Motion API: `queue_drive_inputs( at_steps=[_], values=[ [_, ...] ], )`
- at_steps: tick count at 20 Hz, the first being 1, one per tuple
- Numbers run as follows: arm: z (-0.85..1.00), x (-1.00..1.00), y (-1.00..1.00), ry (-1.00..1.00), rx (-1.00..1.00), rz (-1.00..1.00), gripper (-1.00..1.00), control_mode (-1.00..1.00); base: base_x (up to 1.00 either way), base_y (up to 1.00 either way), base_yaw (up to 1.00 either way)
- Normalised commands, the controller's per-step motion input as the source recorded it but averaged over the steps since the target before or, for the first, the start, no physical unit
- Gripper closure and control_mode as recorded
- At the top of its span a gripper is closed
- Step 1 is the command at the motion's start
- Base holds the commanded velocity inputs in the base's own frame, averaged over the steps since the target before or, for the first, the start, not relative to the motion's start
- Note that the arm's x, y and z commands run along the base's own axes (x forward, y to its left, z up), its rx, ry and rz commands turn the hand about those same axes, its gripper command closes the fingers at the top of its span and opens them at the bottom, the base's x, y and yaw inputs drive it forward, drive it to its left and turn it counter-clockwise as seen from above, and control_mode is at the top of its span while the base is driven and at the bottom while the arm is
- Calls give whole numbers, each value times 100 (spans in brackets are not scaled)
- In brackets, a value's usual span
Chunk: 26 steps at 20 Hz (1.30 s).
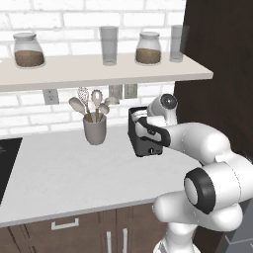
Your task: Start the toaster. Once the lever pops up, take the bread to the plate on the dining counter.
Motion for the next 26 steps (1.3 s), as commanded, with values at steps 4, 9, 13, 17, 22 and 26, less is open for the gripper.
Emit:
queue_drive_inputs(
  at_steps=[4, 9, 13, 17, 22, 26],
  values=[
    [0, 0, 0, 0, 0, 0, -100, -100, 0, 0, 0],
    [0, 0, 0, 0, 0, 0, -100, -100, 0, 0, 0],
    [0, 0, 0, 0, 0, 0, -100, -100, 0, 0, 0],
    [-2, 4, 0, 0, 0, 0, -100, -100, 0, 0, 0],
    [-11, 14, 0, 0, -1, 0, -100, -100, 0, 0, 0],
    [-14, 20, 4, 0, -3, 0, -100, -100, 0, 0, 0]
  ],
)
